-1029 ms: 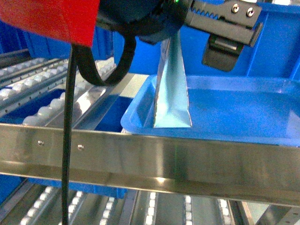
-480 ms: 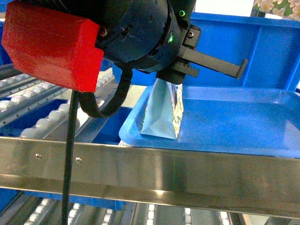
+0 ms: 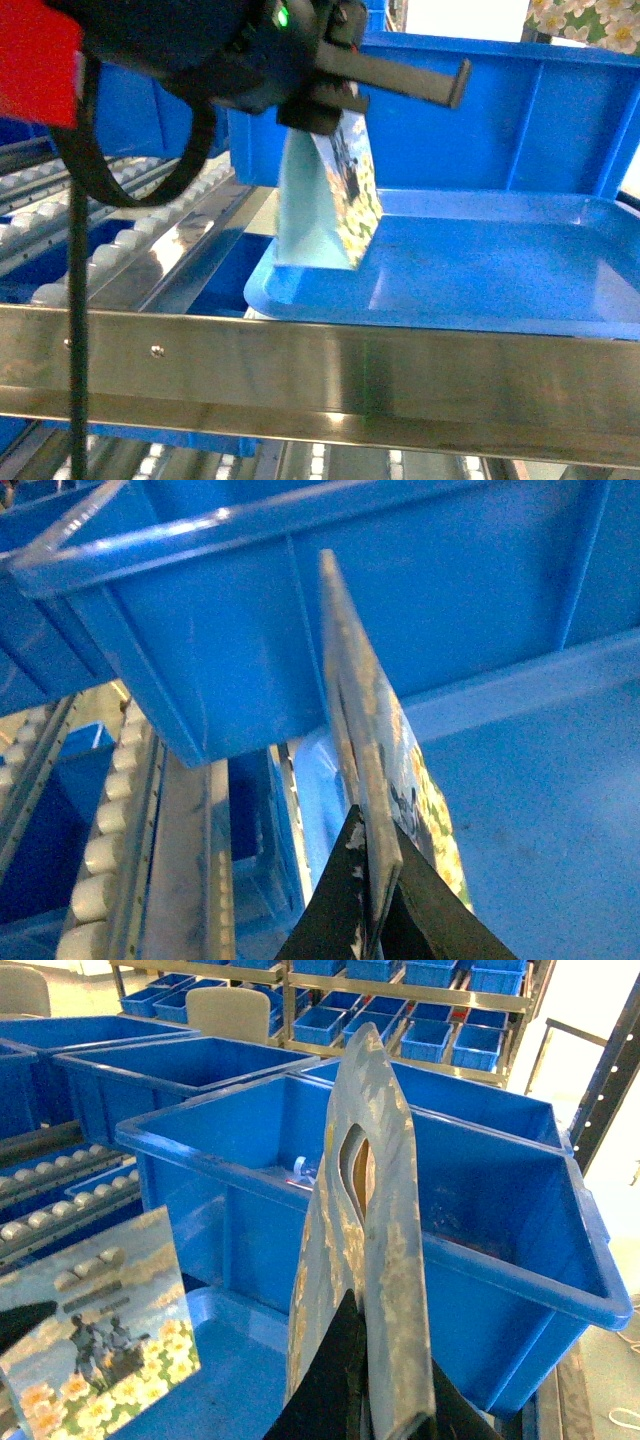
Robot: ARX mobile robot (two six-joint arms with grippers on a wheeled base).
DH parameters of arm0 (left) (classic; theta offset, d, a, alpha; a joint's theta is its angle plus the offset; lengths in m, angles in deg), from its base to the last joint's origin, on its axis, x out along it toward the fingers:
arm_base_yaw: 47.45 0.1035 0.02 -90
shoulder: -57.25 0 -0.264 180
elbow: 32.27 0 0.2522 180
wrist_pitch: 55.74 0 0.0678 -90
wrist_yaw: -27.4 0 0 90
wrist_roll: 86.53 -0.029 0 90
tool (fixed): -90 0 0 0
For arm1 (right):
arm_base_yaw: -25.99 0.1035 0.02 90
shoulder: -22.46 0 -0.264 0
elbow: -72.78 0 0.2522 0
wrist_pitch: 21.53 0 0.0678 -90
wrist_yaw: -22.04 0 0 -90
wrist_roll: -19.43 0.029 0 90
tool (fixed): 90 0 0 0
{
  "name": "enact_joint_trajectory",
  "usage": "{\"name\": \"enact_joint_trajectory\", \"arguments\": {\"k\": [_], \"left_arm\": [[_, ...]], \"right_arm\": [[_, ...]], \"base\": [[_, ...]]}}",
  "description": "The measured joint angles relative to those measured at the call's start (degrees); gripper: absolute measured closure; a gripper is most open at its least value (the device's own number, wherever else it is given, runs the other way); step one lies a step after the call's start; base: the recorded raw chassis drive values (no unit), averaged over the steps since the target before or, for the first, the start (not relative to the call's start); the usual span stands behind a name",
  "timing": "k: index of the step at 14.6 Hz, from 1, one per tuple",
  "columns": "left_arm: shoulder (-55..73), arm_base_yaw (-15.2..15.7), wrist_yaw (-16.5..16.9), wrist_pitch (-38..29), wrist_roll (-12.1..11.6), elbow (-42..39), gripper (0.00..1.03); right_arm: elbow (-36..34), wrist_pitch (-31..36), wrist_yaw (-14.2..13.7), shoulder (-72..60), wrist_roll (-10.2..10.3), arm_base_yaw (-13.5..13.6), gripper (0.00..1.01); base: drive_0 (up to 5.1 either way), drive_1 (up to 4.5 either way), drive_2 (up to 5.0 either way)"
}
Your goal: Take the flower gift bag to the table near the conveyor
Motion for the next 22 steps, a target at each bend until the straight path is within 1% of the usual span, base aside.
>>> {"name": "enact_joint_trajectory", "arguments": {"k": [1, 3, 7, 8, 9, 11, 12, 13, 14, 19, 20, 22], "left_arm": [[-2.1, 1.0, 0.8, 0.9, 0.3, 0.3, 1.01], [-5.2, 3.1, 1.2, 2.1, 1.0, 0.7, 1.01], [-13.8, 8.5, 1.7, 3.8, 1.4, -0.9, 1.01], [-16.1, 9.3, 1.6, 4.8, 1.4, -1.7, 1.01], [-18.1, 9.6, 1.0, 6.1, 1.6, -2.7, 1.01], [-22.7, 9.5, -0.4, 8.2, 3.2, -4.9, 1.01], [-24.7, 9.4, -0.5, 9.0, 4.1, -5.1, 1.01], [-29.4, 11.3, -0.9, 11.8, 5.6, -7.2, 1.01], [-30.9, 12.5, -1.0, 12.4, 5.9, -8.0, 1.01], [-32.9, 13.8, -1.3, 13.3, 5.9, -9.2, 1.01], [-34.4, 14.7, -1.0, 13.6, 5.9, -10.3, 1.01], [-35.8, 14.3, -1.0, 12.2, 5.4, -11.0, 1.01]], "right_arm": [[0.0, 0.0, 0.0, 0.0, 0.0, 0.0, 0.99], [0.0, 0.0, 0.0, 0.0, 0.0, 0.0, 0.99], [0.0, 0.0, 0.0, 0.0, 0.0, 0.0, 0.99], [0.0, 0.0, 0.0, 0.0, 0.0, 0.0, 0.99], [0.0, 0.0, 0.0, 0.0, 0.0, 0.0, 0.99], [0.0, 0.0, 0.0, 0.0, 0.0, 0.0, 0.99], [0.0, 0.0, 0.0, 0.0, 0.0, 0.0, 0.99], [0.0, 0.0, 0.0, 0.0, 0.0, 0.0, 0.99], [0.0, 0.0, 0.0, 0.0, 0.0, 0.0, 0.99], [0.0, 0.0, 0.0, 0.0, 0.0, 0.0, 0.99], [0.0, 0.0, 0.0, 0.0, 0.0, 0.0, 0.99], [0.0, 0.0, 0.0, 0.0, 0.0, 0.0, 0.99]], "base": [[0.0, 0.00, 0.0], [0.0, 0.00, 0.0], [0.0, 0.00, 0.0], [0.0, 0.00, 0.0], [0.0, 0.00, 0.0], [0.0, 0.00, 0.0], [0.0, 0.00, 0.0], [0.0, 0.00, 0.0], [0.0, 0.00, 0.0], [0.0, 0.00, 0.0], [0.0, 0.00, 0.0], [0.0, 0.00, 0.0]]}}
